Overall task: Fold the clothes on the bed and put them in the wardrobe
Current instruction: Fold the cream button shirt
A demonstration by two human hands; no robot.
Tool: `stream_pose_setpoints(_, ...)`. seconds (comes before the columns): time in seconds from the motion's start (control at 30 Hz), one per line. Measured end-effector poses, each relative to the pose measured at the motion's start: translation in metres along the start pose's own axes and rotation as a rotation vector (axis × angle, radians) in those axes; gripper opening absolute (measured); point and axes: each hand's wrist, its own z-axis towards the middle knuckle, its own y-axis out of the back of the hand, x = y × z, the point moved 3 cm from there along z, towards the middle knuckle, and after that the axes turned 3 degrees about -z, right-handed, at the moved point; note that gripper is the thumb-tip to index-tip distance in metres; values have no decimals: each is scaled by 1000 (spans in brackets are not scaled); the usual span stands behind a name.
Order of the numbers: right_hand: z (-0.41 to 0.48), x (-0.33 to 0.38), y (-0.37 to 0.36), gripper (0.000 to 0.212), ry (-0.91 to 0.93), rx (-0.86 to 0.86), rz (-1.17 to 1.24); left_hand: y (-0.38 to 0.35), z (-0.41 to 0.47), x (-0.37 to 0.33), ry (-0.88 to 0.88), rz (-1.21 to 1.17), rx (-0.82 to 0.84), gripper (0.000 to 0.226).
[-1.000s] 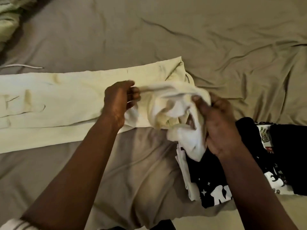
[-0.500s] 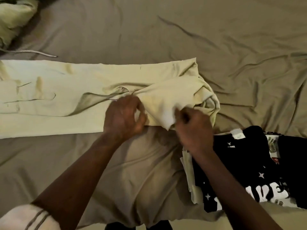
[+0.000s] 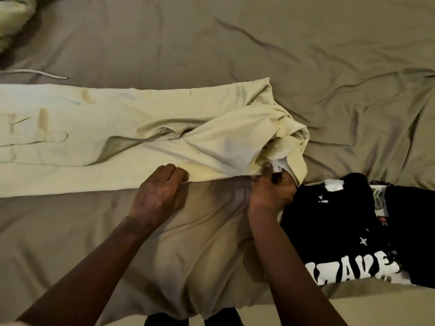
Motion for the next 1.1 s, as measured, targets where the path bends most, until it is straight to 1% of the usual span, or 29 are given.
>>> stream_pose_setpoints(0.03, 10, -10, -1, 12, -38, 19, 41, 1, 0, -1, -12, -6, 21, 15)
stream_pose_setpoints(0.07, 24, -30, -3, 24, -58, 34, 77, 1, 1, -3, -8, -15, 69, 16)
stream_pose_setpoints(0.1, 27, -31, -3, 33, -94, 33, 95, 0, 3, -3, 13, -30, 131, 17)
stream_pose_setpoints(0.17, 15, -8, 0, 38, -118, 34, 45, -2, 9, -4, 115, -99, 212, 18)
stream_pose_setpoints(0.2, 5, 9, 5, 38, -114, 24, -7, 0, 13, -8, 169, -144, 198, 17)
stream_pose_setpoints(0.27, -5, 31, 12, 38, -150, -67, 23, 6, 23, -21, 239, -230, 110, 12)
stream_pose_setpoints(0.33, -7, 42, 20, 31, -109, -151, 64, 11, 37, -41, 305, -356, 19, 10)
stream_pose_setpoints(0.4, -10, 57, 21, 34, -80, -156, 61, 12, 53, -61, 353, -509, -56, 10)
stream_pose_setpoints(0.43, -8, 65, 20, 40, -83, -123, 34, 11, 61, -72, 340, -553, -83, 12)
stream_pose_setpoints(0.47, -5, 74, 17, 45, -96, -61, -13, 10, 70, -83, 316, -571, -90, 21)
stream_pose_setpoints(0.5, -3, 81, 13, 45, -119, 47, -45, 9, 77, -92, 298, -598, -78, 32)
stream_pose_setpoints(0.53, 1, 84, 6, 38, -139, 192, -54, 8, 85, -99, 314, -659, -48, 40)
stream_pose_setpoints(0.57, 2, 86, 0, 26, -146, 323, -54, 6, 91, -103, 372, -755, -13, 44)
stream_pose_setpoints(0.6, 2, 84, -6, 16, -132, 399, -52, 6, 95, -105, 453, -878, 21, 42)
stream_pose_setpoints(0.63, 0, 83, -9, 13, -65, 403, -50, 6, 98, -105, 542, -997, 33, 38)
stream_pose_setpoints(0.67, -2, 83, -11, 13, 60, 367, -64, 9, 100, -103, 610, -1090, 12, 32)
stream_pose_setpoints(0.73, -18, 87, -11, 15, 456, 281, -129, 27, 102, -95, 703, -1200, -90, 22)
stream_pose_setpoints(0.77, -35, 90, -11, 20, 677, 316, -187, 38, 102, -88, 741, -1258, -130, 20)
stream_pose_setpoints(0.8, -56, 89, -12, 27, 885, 412, -277, 49, 100, -81, 783, -1346, -132, 23)
stream_pose_setpoints(0.87, -97, 74, -18, 38, 1231, 645, -561, 71, 91, -62, 842, -1532, -38, 41)
stream_pose_setpoints(0.9, -114, 61, -21, 42, 1355, 752, -741, 79, 84, -50, 862, -1510, 25, 47)
stream_pose_setpoints(0.93, -126, 46, -22, 44, 1408, 884, -916, 83, 75, -39, 881, -1394, 97, 47)
stream_pose_setpoints(0.97, -134, 33, -21, 45, 1369, 1060, -1063, 83, 66, -23, 901, -1202, 144, 38)
stream_pose_setpoints(1.0, -138, 21, -18, 45, 1251, 1242, -1172, 80, 58, -8, 905, -963, 175, 24)
stream_pose_setpoints(1.03, -138, 16, -12, 41, 1085, 1387, -1193, 78, 51, 2, 873, -746, 229, 16)
stream_pose_setpoints(1.07, -135, 18, -6, 38, 905, 1465, -1128, 75, 45, 7, 830, -579, 292, 19)
stream_pose_setpoints(1.1, -132, 25, -1, 36, 781, 1458, -979, 72, 40, 11, 809, -485, 332, 25)
